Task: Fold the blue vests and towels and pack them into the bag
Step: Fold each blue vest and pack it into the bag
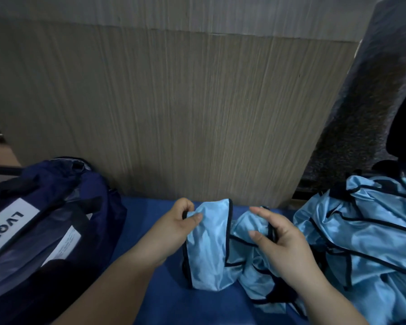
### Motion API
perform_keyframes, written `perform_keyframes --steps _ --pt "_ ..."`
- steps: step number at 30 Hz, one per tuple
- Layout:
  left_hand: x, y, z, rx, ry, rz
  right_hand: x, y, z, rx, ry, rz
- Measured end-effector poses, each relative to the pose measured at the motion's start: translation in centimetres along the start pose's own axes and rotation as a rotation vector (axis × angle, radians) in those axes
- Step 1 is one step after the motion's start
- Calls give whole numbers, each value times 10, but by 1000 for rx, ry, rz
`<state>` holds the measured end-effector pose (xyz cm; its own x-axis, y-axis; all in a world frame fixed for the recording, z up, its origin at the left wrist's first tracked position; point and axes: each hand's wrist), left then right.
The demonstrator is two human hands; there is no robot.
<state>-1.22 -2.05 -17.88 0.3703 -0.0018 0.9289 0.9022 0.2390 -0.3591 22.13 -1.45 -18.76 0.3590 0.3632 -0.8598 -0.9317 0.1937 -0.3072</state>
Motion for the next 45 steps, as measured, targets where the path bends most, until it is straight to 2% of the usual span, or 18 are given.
perform_keyframes --steps 6,12,20,29,36,39,45 --pt "43 -14 0 126 134 -2 -37 -14 15 33 -142 -35" --pt "102 -50 -5 247 249 -62 -101 -41 39 138 -305 -31" --pt "181 -128 -13 442 409 0 -181 -97 68 306 -310 23" --pt "261 -194 -35 650 478 50 -264 -145 71 433 -305 62" --pt "298 -235 -60 816 516 88 -300 -181 70 563 -325 324" --pt "305 -243 -69 823 534 45 -303 -193 70 555 -333 383" --pt "301 -244 -68 708 538 -100 -301 -195 69 509 -320 367"
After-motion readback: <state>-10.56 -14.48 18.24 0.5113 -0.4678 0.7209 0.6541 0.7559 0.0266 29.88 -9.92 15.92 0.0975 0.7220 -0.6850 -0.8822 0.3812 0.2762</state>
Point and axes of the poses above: each hand's wrist, its own z-axis towards the middle knuckle, its own y-axis out of the palm, x = y × z, and after that the axes turned 11 degrees about x, right-handed
